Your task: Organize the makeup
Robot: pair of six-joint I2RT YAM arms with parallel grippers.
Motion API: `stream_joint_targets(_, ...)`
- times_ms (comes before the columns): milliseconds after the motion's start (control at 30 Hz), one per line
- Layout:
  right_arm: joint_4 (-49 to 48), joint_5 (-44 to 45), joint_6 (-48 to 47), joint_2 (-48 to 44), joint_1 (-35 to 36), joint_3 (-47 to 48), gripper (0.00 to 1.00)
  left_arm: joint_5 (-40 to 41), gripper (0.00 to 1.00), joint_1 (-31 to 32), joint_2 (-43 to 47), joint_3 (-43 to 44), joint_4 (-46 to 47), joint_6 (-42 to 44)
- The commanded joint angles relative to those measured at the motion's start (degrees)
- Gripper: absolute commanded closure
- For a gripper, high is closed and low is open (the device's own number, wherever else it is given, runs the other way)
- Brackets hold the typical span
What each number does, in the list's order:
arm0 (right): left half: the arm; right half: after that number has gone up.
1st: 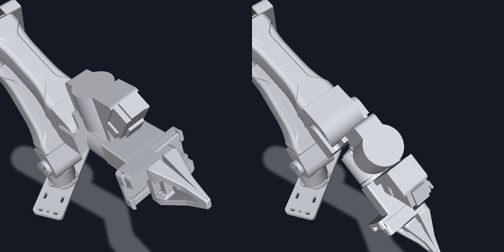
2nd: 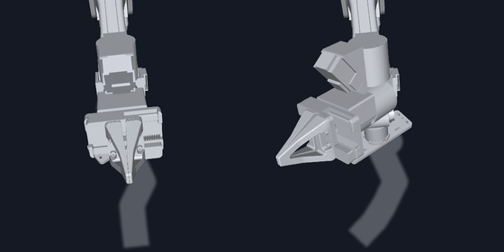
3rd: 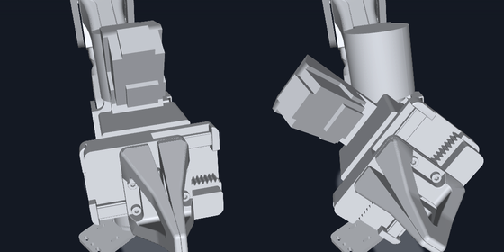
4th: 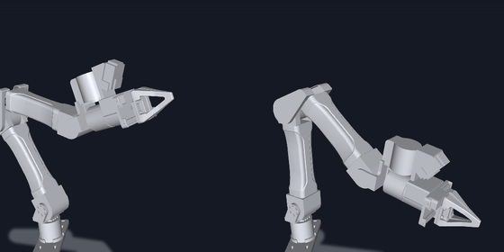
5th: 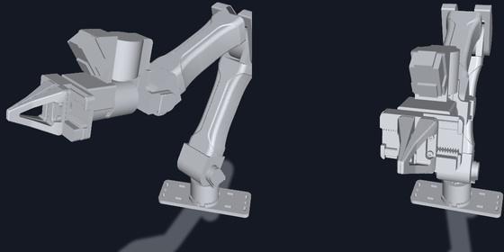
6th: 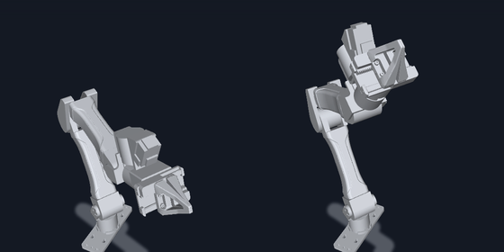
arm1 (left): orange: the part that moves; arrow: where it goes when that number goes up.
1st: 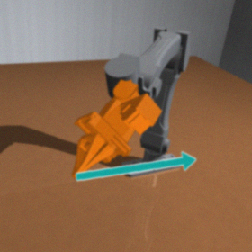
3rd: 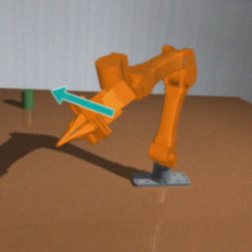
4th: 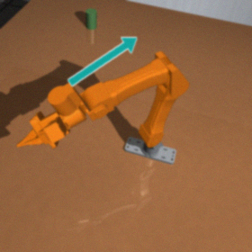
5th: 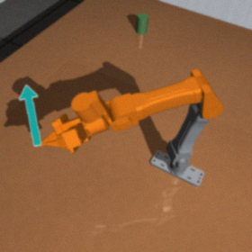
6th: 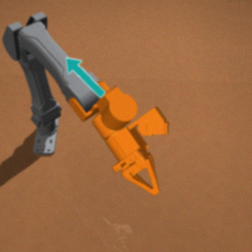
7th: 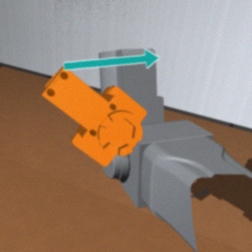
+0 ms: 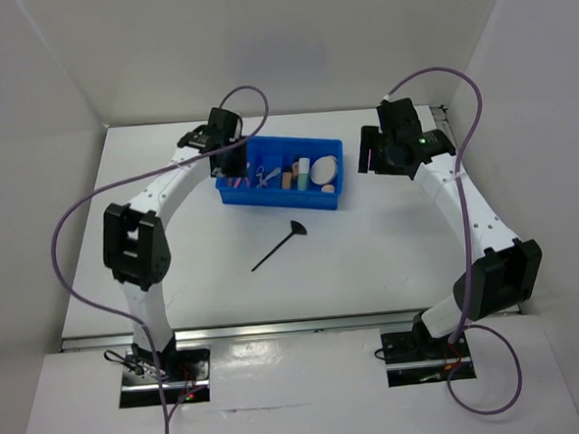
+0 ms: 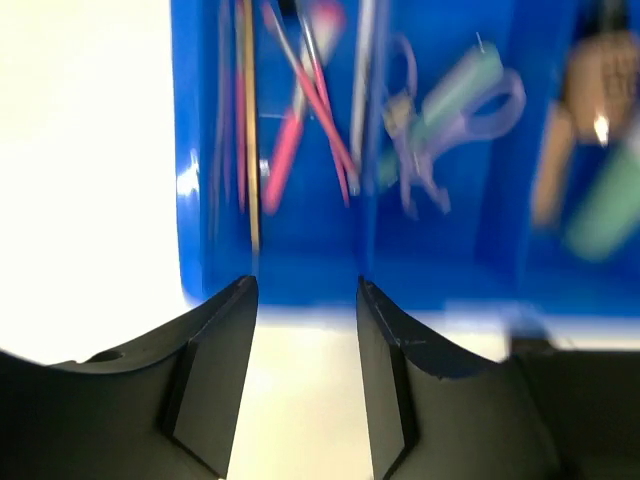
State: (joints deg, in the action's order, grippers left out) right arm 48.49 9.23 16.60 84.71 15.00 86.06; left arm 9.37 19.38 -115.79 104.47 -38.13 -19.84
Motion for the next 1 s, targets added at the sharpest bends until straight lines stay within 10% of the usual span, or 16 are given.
stream_joint_targets(0,0.7,0.3,-0.7,-0.2,0.4,3.1,0.29,-2.1,0.44,3.6,10.9,-7.9,5.8,2.6)
stream_joint_targets(233,0.2,-0.7,0.4,-0.9,0.4,2.0,0.29,-3.9,0.42,15.8,15.9,-22.4,6.5,3.8)
stream_joint_targets(300,0.2,-0.7,0.4,-0.9,0.4,1.4,0.29,-3.3,0.17,19.2,15.9,-24.8,7.1,3.0)
stream_joint_targets(533,0.2,-0.2,0.4,-2.0,0.4,1.4,0.29,-0.6,0.13,23.0,11.0,-30.3,9.4,2.4)
stream_joint_targets(800,0.2,-0.7,0.4,-2.5,0.4,0.8,0.29,-1.2,0.31,23.0,5.0,-32.2,11.6,1.9)
stream_joint_targets(967,0.2,-0.2,0.4,-3.1,0.4,0.2,0.29,-2.9,0.69,23.0,5.6,-31.7,11.0,2.5)
